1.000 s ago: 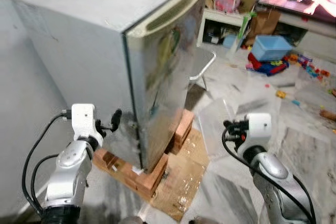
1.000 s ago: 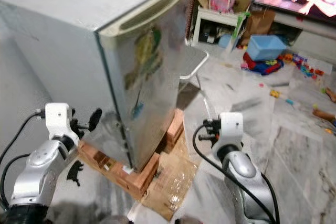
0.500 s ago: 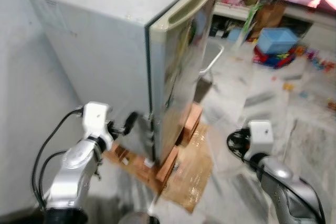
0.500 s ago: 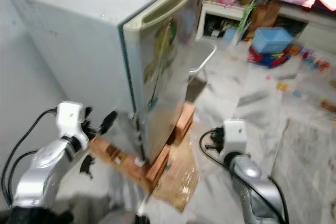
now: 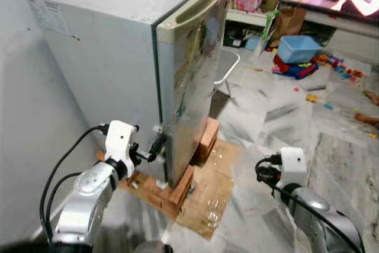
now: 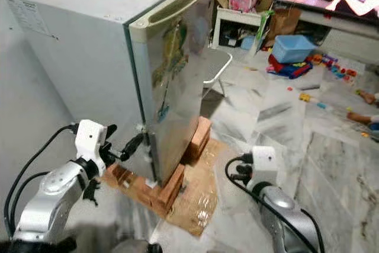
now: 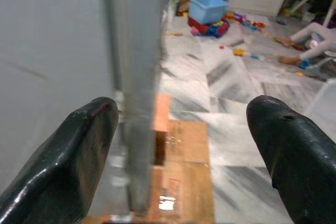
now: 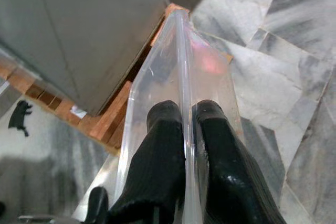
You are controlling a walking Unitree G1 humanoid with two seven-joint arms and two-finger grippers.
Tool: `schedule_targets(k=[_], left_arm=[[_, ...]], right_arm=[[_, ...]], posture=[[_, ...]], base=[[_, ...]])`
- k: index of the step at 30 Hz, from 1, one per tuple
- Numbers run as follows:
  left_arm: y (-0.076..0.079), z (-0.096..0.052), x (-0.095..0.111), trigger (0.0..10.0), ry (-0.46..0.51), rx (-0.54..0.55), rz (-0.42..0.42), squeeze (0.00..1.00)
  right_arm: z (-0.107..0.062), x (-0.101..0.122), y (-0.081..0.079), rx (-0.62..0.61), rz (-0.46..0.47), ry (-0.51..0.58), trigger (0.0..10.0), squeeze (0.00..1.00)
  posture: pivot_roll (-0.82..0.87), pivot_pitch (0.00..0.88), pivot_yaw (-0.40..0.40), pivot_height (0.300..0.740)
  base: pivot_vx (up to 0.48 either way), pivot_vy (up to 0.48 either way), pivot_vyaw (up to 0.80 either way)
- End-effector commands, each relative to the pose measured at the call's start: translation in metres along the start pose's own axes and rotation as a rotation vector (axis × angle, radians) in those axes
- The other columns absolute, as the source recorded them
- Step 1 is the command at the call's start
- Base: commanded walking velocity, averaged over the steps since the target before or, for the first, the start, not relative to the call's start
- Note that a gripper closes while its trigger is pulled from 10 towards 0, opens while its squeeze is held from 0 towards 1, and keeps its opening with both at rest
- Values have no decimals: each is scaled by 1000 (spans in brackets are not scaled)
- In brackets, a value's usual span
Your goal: Restocking fridge
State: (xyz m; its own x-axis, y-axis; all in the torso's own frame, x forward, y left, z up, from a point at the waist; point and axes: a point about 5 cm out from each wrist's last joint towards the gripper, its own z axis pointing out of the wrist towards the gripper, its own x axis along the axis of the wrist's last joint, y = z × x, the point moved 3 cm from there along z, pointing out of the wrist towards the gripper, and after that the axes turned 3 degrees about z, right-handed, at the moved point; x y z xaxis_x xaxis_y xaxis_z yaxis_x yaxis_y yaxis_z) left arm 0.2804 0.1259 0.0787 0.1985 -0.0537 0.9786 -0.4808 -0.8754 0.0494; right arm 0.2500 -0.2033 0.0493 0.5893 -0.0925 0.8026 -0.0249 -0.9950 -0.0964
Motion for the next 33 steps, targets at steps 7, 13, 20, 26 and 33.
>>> schedule_targets(k=[7,13,20,26,33], left_arm=[[-5,0,6,10000,8,24,69,0],[-6,10,9,10000,9,24,72,0],[-9,37,18,10000,16,41,91,0],[-25,50,18,10000,-3,128,78,0],[-53,72,30,10000,17,280,-7,0]], right_arm=[[0,0,0,-10,11,-10,10000,0],[-1,2,1,-12,10,-7,10000,0],[0,7,-2,-13,14,13,10000,0],[-1,8,0,-30,31,26,10000,0],[-6,15,1,-43,43,54,10000,0]], posture=[[35,0,-17,740],[32,0,-20,740],[15,0,-6,740],[7,0,3,740],[-36,0,20,740]], base=[[0,0,0],[0,0,0],[0,0,0],[0,0,0],[0,0,0]])
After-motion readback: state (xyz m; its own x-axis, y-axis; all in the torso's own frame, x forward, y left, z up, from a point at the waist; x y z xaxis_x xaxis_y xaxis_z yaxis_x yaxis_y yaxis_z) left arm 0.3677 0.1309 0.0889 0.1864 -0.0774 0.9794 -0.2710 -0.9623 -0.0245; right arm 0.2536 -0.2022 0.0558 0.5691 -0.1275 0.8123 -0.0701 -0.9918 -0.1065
